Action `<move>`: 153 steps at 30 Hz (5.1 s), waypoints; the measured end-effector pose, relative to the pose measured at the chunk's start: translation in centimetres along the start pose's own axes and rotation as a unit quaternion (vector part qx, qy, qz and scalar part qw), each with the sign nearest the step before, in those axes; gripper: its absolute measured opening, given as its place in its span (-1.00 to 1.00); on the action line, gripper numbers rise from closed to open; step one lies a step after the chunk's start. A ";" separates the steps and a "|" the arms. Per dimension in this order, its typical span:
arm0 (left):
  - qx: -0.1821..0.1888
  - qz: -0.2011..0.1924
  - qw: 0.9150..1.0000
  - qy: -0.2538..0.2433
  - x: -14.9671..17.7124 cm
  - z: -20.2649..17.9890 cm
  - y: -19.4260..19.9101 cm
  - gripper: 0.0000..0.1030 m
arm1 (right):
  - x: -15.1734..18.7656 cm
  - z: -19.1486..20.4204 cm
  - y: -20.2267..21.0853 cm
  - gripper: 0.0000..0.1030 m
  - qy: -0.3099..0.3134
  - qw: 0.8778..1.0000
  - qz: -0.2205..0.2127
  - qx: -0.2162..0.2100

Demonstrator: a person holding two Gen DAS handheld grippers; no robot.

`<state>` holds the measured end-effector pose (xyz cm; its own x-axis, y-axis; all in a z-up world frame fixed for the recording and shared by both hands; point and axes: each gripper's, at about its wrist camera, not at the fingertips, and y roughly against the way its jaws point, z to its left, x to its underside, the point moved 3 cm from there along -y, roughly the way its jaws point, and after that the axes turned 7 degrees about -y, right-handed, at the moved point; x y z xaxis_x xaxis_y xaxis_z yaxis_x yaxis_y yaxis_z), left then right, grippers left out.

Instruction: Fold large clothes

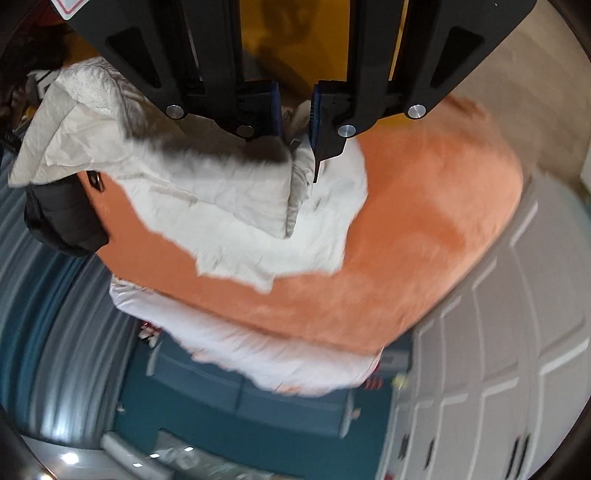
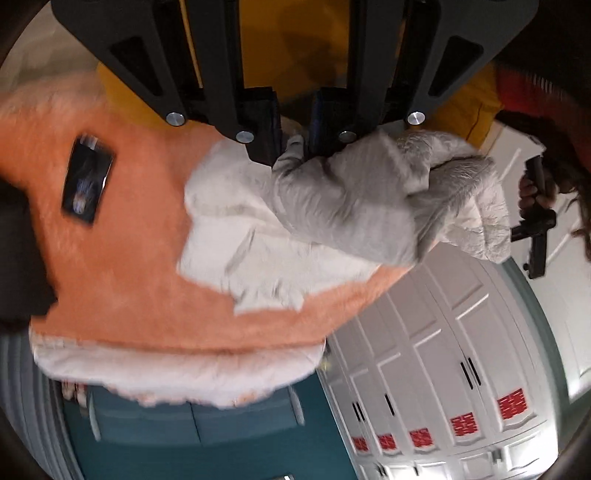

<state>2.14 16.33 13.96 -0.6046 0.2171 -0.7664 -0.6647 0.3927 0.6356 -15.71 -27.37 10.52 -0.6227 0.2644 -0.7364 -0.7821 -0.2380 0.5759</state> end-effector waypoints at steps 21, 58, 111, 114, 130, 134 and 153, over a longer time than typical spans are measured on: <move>-0.080 0.049 0.981 0.168 -8.3 10.6 -25.4 0.45 | -11.3 -15.5 -20.6 0.30 -0.264 0.959 -0.056 0.091; -0.029 0.003 0.991 0.132 -3.0 5.4 -8.6 0.13 | -5.6 -12.6 -9.2 0.10 -0.209 0.968 -0.028 0.138; -0.107 0.101 0.989 0.011 -1.4 -1.4 -35.7 0.22 | -8.1 -13.3 -31.2 -0.46 -0.149 0.971 -0.004 0.185; -0.108 0.101 0.989 0.011 -1.4 -1.4 -35.7 0.22 | -9.7 -8.2 -28.9 -0.46 -0.130 0.981 -0.042 0.139; -0.110 0.109 0.988 0.014 -1.4 -1.0 -35.9 0.22 | -7.8 1.4 -39.5 -0.52 -0.040 0.994 0.079 0.066; -0.107 0.110 0.988 0.018 -1.6 -0.9 -35.8 0.22 | -7.4 1.3 -40.7 -0.52 -0.035 0.993 0.084 0.073; -0.034 0.132 0.971 0.196 3.3 8.2 -23.6 0.57 | -7.6 1.1 -40.0 -0.54 -0.069 0.989 0.117 0.062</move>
<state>19.40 15.15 -4.35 -0.8699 -0.0596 -0.4896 -0.4827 0.3069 0.8202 20.26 -18.80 -6.49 -0.7769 0.3433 -0.5279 -0.6083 -0.1927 0.7700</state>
